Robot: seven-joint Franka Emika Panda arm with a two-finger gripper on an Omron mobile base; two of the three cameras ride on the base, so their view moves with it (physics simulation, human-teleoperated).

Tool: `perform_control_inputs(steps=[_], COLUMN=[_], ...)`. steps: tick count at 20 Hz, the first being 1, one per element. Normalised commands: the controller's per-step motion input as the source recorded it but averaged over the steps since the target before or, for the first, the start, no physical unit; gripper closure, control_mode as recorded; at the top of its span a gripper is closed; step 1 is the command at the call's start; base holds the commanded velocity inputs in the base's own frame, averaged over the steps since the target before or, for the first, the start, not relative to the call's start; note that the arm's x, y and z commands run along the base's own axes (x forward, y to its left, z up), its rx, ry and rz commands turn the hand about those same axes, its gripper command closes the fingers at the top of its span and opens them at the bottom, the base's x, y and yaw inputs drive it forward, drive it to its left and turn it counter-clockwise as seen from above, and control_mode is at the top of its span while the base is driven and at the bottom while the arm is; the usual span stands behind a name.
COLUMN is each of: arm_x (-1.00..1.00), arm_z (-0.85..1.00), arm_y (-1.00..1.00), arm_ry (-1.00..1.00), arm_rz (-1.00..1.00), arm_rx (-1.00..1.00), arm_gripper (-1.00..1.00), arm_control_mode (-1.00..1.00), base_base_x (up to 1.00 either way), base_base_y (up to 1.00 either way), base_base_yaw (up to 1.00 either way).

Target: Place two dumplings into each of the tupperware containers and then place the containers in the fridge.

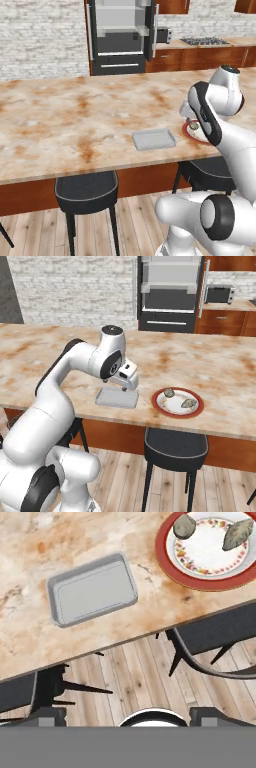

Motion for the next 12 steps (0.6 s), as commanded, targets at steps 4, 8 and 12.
perform_control_inputs(steps=[4, 8, 12], arm_x=[0.01, 0.15, 0.45], arm_z=[-0.4, -0.44, -0.39], arm_y=[-0.69, -0.88, -0.99], arm_ry=[0.06, 0.14, 0.24], arm_rz=[-0.24, -0.28, -0.29], arm_rx=[0.0, 0.0, 0.0], arm_gripper=[-1.0, -1.0, -1.0], arm_control_mode=[-1.0, -1.0, -1.0], base_base_x=[0.0, 0.0, 0.0], base_base_y=[0.0, 0.0, 0.0], base_base_yaw=[0.0, 0.0, 0.0])
